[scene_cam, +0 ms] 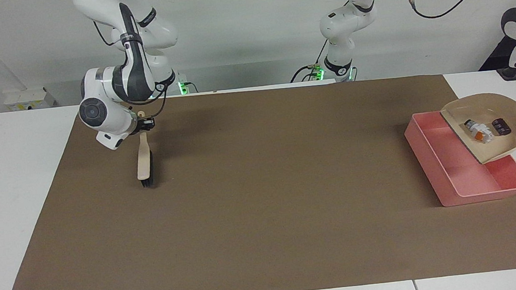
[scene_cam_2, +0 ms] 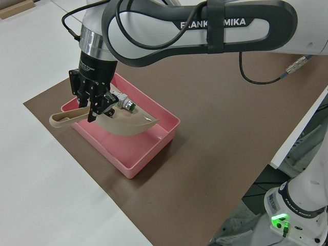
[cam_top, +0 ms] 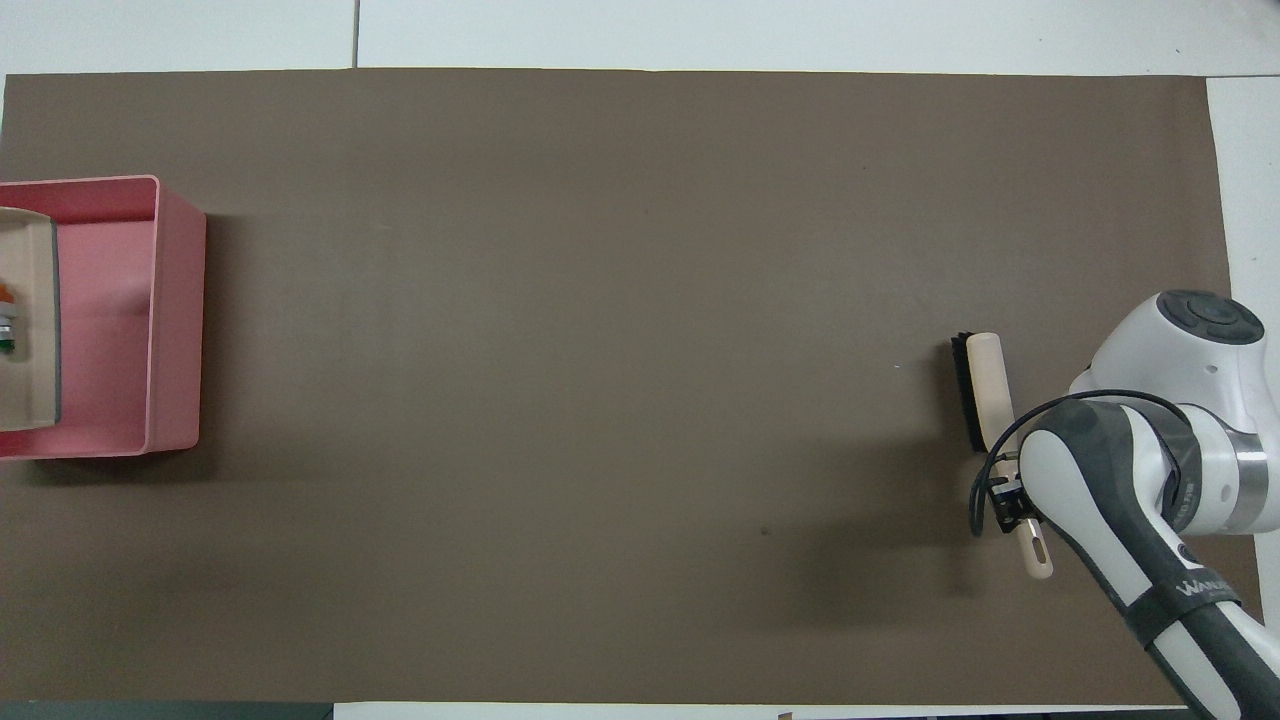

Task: Clean e-waste and dump in bin
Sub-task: 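Tip the dustpan into the bin with the left gripper while the right gripper withdraws, then lower the dustpan beside the bin with the left gripper while the right gripper withdraws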

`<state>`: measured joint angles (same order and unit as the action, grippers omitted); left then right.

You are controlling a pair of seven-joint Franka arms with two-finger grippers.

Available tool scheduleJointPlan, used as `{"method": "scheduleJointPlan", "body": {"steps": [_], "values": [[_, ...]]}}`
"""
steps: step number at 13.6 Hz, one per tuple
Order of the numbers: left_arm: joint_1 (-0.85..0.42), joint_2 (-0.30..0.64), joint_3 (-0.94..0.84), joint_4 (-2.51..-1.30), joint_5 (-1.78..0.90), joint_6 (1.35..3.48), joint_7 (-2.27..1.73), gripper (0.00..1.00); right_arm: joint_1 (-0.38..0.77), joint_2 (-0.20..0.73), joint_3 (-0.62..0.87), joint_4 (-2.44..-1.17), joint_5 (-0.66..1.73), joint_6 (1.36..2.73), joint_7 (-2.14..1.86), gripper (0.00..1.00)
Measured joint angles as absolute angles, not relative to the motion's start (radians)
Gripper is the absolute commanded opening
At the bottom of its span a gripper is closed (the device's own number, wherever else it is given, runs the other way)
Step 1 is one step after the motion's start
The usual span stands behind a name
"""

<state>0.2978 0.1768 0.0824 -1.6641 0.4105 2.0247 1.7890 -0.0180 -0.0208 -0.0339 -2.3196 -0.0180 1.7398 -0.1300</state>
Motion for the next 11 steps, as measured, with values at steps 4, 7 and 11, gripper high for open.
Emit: {"method": "scheduleJointPlan", "body": {"steps": [4,7,11], "values": [[0.23,0.182,0.08,-1.67,0.617,2.023,1.679,0.0,-0.04,-0.005,-0.034,-2.32,-0.018,1.741,-0.126,0.37],[0.214,0.181,0.08,-1.664,0.712,1.997,1.672,0.0,-0.043,-0.005,-0.034,-2.319,-0.019,1.741,-0.126,0.83],[0.192,0.118,0.069,-1.639,0.728,1.894,1.678,0.01,-0.043,-0.006,-0.027,-2.306,-0.019,1.744,-0.128,0.99]]}}
